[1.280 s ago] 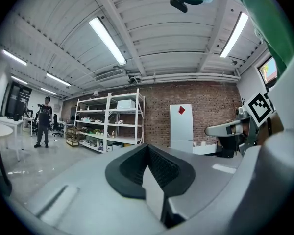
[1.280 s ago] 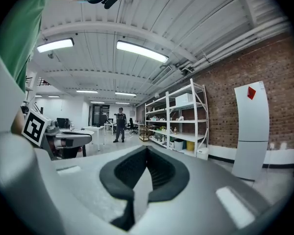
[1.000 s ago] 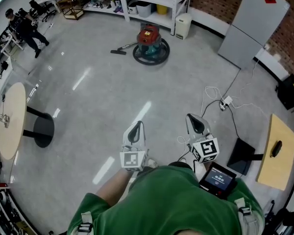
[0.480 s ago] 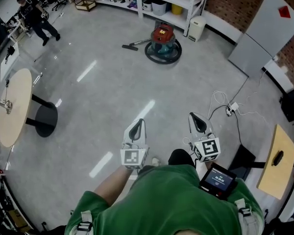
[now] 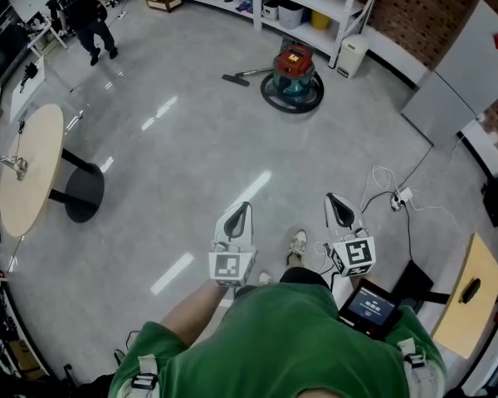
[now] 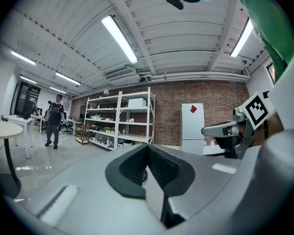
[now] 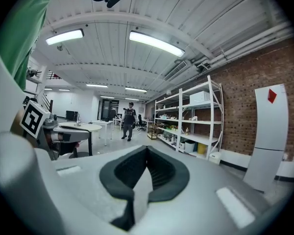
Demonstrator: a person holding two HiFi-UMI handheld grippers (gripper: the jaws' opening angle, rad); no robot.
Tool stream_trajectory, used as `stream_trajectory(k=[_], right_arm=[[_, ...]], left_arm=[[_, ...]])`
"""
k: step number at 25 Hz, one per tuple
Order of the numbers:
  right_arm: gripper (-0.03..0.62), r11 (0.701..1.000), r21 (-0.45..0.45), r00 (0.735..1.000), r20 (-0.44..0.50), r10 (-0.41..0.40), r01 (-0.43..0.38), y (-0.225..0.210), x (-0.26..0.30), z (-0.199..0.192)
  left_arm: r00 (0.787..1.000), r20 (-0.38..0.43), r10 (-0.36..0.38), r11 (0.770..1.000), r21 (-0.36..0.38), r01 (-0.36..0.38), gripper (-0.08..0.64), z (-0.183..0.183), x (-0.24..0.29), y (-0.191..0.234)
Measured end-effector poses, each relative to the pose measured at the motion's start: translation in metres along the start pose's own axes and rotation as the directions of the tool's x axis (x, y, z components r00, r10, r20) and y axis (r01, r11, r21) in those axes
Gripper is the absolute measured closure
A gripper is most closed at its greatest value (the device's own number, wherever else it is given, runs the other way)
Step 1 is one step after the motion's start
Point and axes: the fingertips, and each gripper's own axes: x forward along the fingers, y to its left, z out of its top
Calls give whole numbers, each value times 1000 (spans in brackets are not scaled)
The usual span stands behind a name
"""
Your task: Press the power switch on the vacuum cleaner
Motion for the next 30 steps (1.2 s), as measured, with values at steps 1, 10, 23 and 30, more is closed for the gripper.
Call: stream_trajectory(k=[1, 10, 23, 30], right_arm=[[591, 1000, 1, 1000, 2, 3, -3, -3, 6, -1], [591, 999, 39, 1000, 24, 12, -13, -75, 56, 2], [591, 996, 82, 999, 31, 44, -47, -202, 134, -6], [591, 994, 104, 1000, 20, 10, -12, -254, 152, -12]], left_arm=[[1000, -6, 2, 1000, 0, -2, 555, -1, 6, 1], [1000, -13, 19, 999, 39, -19, 554, 0, 89, -4], [997, -69, 32, 998, 56, -28, 554, 12, 241, -38], [998, -69, 1, 999, 49, 3, 554, 16, 300, -55]])
